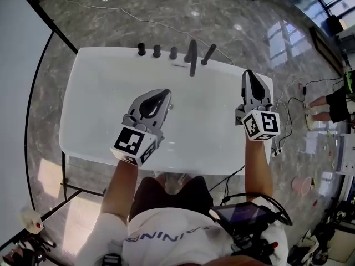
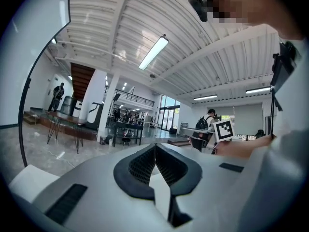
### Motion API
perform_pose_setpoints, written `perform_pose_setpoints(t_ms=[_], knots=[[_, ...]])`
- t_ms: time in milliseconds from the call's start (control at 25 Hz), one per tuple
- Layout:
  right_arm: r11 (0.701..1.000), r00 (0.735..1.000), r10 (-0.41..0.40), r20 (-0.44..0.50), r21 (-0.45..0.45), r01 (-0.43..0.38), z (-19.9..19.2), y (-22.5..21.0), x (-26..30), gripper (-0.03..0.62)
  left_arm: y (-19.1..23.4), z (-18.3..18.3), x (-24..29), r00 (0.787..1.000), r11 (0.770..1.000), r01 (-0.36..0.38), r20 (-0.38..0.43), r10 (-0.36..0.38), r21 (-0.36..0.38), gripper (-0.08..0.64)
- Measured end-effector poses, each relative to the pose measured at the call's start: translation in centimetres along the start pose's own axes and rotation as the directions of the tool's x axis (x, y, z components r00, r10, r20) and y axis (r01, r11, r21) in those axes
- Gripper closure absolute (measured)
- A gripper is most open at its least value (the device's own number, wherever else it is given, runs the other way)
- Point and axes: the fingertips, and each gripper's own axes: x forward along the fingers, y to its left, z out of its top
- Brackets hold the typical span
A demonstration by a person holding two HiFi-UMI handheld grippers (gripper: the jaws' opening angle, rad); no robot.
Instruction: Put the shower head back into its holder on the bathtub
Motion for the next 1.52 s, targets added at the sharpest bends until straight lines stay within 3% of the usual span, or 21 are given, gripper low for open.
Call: perform_pose_setpoints(t_ms=[120, 480, 600, 880, 1280, 1520], knots=[[1.0, 1.0, -0.012, -0.003, 0.006, 0.012, 2.2, 1.4, -4.1, 0.572, -1.6, 1.7, -1.1, 1.0, 0.999, 0.015, 0.005, -0.015, 0.036, 0.545], [0.998, 0.999, -0.053, 0.002, 0.02, 0.053, 4.2, 1.6, -13.5, 0.572, -6.0, 4.0, -3.2, 0.999, 0.999, 0.006, 0.043, -0.008, 0.051, 0.543], [0.998, 0.998, -0.057, 0.029, 0.01, 0.057, 5.5, 1.2, -16.3, 0.572, -8.9, 3.9, -3.5, 0.999, 0.999, -0.004, 0.041, 0.002, 0.046, 0.545], [0.998, 0.998, -0.053, -0.015, 0.027, 0.053, 6.9, -0.4, -22.6, 0.572, -17.4, 2.8, -3.6, 1.0, 0.999, -0.003, 0.02, 0.002, 0.048, 0.544], [0.998, 0.999, 0.039, -0.009, 0.042, -0.039, 8.8, -0.4, -30.9, 0.572, -27.2, 3.0, -7.2, 0.999, 0.997, -0.028, 0.034, 0.025, 0.078, 0.543], [0.996, 0.997, 0.083, 0.002, 0.017, -0.083, 10.6, 1.8, -33.4, 0.572, -29.4, 4.6, -9.6, 0.999, 0.997, -0.026, 0.047, 0.022, 0.078, 0.545]])
